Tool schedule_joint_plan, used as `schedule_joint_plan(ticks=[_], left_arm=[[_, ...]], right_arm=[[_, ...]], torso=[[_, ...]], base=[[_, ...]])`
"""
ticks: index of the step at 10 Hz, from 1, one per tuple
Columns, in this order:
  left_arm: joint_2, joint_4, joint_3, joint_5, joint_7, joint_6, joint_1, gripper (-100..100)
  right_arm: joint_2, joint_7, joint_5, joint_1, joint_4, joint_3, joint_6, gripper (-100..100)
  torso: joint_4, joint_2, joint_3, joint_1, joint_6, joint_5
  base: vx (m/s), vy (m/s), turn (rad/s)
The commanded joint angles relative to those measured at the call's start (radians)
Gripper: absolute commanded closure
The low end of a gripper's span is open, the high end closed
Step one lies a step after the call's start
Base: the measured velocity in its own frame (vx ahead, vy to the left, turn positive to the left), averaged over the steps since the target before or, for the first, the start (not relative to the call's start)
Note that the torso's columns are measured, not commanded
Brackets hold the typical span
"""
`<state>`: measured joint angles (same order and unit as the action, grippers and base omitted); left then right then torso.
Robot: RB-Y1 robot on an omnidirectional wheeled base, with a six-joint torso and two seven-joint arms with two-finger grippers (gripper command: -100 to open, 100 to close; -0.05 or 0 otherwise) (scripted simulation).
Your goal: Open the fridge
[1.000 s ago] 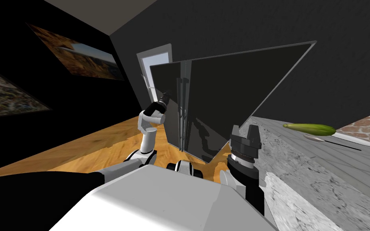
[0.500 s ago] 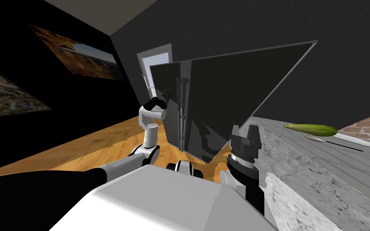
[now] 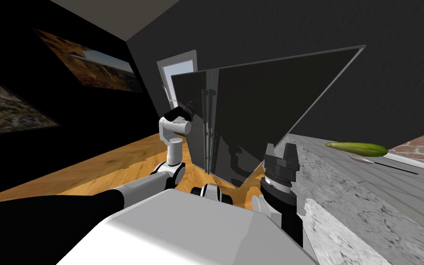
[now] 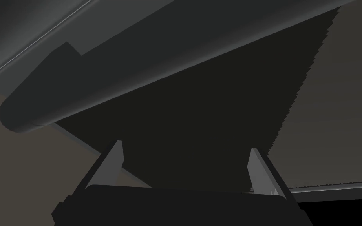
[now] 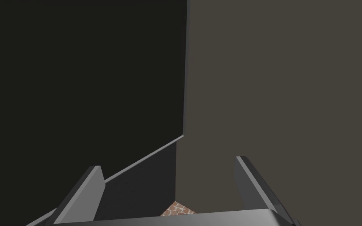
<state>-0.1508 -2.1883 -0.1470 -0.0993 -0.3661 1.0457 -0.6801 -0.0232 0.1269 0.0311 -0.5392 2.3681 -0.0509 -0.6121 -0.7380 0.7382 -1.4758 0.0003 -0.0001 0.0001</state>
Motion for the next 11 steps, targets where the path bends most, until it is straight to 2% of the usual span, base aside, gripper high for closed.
schedule_joint_plan(ticks=[1,2,3,4,6,7,8,9,10,11], left_arm=[[0.008,0.013,-0.009,-0.001,-0.021,0.075,-0.057,-100],[0.015,0.024,-0.017,-0.002,-0.041,0.105,-0.098,-100],[0.015,0.024,-0.017,-0.002,-0.041,0.134,-0.11,-100],[0.022,0.037,-0.024,-0.003,-0.06,0.163,-0.15,-100],[0.022,0.037,-0.024,-0.003,-0.06,0.203,-0.162,-100],[0.028,0.049,-0.032,-0.004,-0.078,0.238,-0.209,-100],[0.028,0.049,-0.032,-0.004,-0.078,0.264,-0.212,-100],[0.032,0.06,-0.039,-0.005,-0.096,0.296,-0.258,-100],[0.032,0.06,-0.039,-0.005,-0.096,0.322,-0.261,-100],[0.036,0.071,-0.046,-0.006,-0.114,0.351,-0.302,-100]], right_arm=[[0.0,0.0,0.0,0.0,0.0,0.0,0.0,0],[0.0,0.0,0.0,0.0,0.0,0.0,0.0,0],[0.0,0.0,0.0,0.0,0.0,0.0,0.0,0],[0.0,0.0,0.0,0.0,0.0,0.0,0.0,0],[0.0,0.0,0.0,0.0,0.0,0.0,0.0,0],[0.0,0.0,0.0,0.0,0.0,0.0,0.0,0],[0.0,0.0,0.0,0.0,0.0,0.0,0.0,0],[0.0,0.0,0.0,0.0,0.0,0.0,0.0,0],[0.0,0.0,0.0,0.0,0.0,0.0,0.0,0],[0.0,0.0,0.0,0.0,0.0,0.0,0.0,0]], torso=[[0.0,0.0,0.0,0.0,0.0,0.0],[0.0,0.0,0.0,0.0,0.0,0.0],[0.0,0.0,0.0,-0.001,0.0,0.0],[0.0,0.0,0.0,0.0,0.0,0.0],[0.0,0.0,0.0,0.0,0.0,0.0],[0.0,0.0,0.0,0.0,0.0,0.0],[-0.001,0.0,0.0,-0.001,0.001,-0.001],[0.0,0.0,0.0,-0.002,0.001,-0.001],[0.0,-0.001,-0.001,-0.003,0.002,-0.002],[0.0,-0.001,0.0,-0.005,0.002,-0.002]], base=[[0.005,-0.007,0.004],[0.006,-0.011,0.008],[0.007,-0.01,0.006],[0.009,-0.01,0.01],[0.004,-0.004,0.002],[0.002,-0.006,0.015],[0.004,-0.005,0.01],[0.006,-0.007,0.014],[0.0,0.0,0.0],[0.006,-0.005,0.015]])
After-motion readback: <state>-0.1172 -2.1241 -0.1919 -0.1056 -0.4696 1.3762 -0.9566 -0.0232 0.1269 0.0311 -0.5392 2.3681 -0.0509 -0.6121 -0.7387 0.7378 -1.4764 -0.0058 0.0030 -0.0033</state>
